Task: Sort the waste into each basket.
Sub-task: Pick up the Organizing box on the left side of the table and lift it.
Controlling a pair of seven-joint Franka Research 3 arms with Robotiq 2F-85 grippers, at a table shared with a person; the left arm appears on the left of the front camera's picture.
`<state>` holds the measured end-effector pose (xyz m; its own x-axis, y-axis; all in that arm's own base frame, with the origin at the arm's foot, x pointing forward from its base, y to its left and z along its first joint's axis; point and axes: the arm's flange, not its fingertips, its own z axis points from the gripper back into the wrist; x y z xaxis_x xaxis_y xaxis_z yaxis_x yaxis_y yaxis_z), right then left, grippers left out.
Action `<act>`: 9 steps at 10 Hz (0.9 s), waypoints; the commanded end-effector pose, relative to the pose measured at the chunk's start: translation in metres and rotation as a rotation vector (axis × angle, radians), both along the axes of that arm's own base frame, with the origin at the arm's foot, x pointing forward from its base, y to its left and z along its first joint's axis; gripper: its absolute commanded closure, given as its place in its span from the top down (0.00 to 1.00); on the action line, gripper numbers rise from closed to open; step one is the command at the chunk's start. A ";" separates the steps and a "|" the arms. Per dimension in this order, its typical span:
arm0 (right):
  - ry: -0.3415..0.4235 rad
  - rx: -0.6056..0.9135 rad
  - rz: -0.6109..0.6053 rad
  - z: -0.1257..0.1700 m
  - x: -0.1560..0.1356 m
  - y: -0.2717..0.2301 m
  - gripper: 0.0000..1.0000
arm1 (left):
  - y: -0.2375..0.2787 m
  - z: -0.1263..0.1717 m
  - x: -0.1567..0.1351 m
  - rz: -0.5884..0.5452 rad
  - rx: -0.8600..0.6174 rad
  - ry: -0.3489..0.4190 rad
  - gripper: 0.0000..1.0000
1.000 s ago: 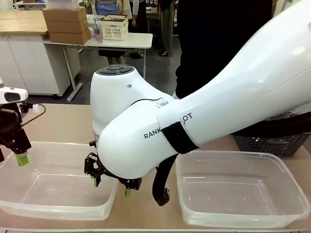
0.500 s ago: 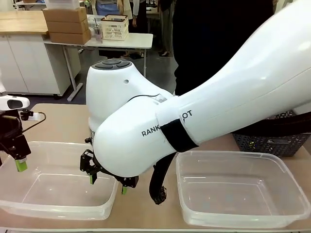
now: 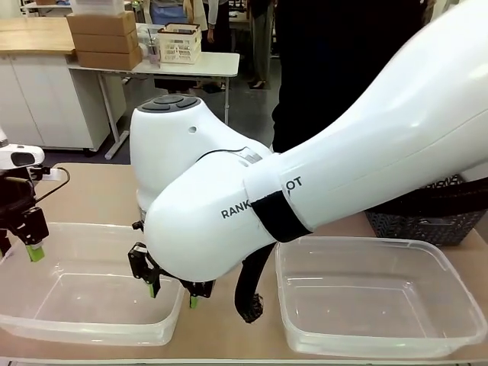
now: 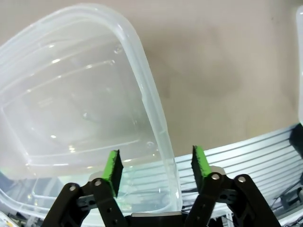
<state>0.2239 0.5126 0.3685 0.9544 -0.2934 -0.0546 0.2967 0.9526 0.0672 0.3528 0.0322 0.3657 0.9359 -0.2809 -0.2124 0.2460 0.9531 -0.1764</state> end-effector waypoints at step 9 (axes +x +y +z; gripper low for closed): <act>-0.046 -0.023 0.058 0.006 0.006 -0.005 0.00 | -0.023 -0.060 -0.126 0.022 0.009 -0.044 0.00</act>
<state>0.2258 0.5100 0.3716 0.9680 -0.2511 -0.0047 0.2509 0.9665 0.0547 0.3538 0.0268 0.3670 0.9353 -0.2835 -0.2116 0.2517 0.9536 -0.1650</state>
